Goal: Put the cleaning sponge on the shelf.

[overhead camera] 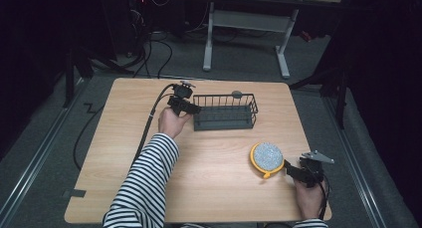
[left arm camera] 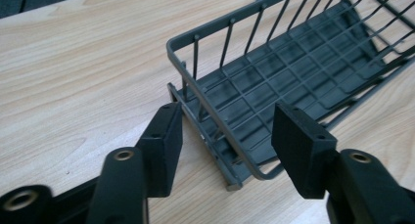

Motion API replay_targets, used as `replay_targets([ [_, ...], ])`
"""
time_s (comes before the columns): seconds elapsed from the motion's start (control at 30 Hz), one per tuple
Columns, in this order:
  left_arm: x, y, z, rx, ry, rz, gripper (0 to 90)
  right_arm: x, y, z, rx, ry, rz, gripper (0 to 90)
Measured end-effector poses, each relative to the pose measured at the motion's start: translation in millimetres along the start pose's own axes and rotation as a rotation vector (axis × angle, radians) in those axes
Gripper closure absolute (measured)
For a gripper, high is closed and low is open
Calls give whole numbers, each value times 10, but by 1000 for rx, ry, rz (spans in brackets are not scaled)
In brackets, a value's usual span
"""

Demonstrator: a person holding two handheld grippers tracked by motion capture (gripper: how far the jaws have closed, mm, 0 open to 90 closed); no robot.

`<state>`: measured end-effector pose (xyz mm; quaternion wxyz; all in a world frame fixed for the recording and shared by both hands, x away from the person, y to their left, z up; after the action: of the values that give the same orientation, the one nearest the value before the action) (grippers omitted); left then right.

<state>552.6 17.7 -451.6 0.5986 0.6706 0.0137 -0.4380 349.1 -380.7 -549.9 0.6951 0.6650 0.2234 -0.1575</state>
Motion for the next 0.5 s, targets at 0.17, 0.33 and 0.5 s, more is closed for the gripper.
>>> replay_targets([
  [0.17,30,-15,21,7,-10,0,544,0,0,0,0,1,0,347],
  [0.33,70,-31,45,13,-1,-4,591,0,0,-1,0,1,0,347],
  [0.5,78,-52,48,28,11,-15,631,1,0,-2,-2,1,1,347],
])
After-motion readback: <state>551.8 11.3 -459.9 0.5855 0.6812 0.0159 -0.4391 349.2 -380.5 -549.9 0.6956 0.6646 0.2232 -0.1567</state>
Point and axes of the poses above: each handheld gripper's, and its own axes: x roughly forward along the jaws, y roughly out of its top, z roughly to its right, the point moved 3 cm from there along x, roughly forward along the jaws, and after that the axes turned 12 degrees about z, right-handed, at the moved point
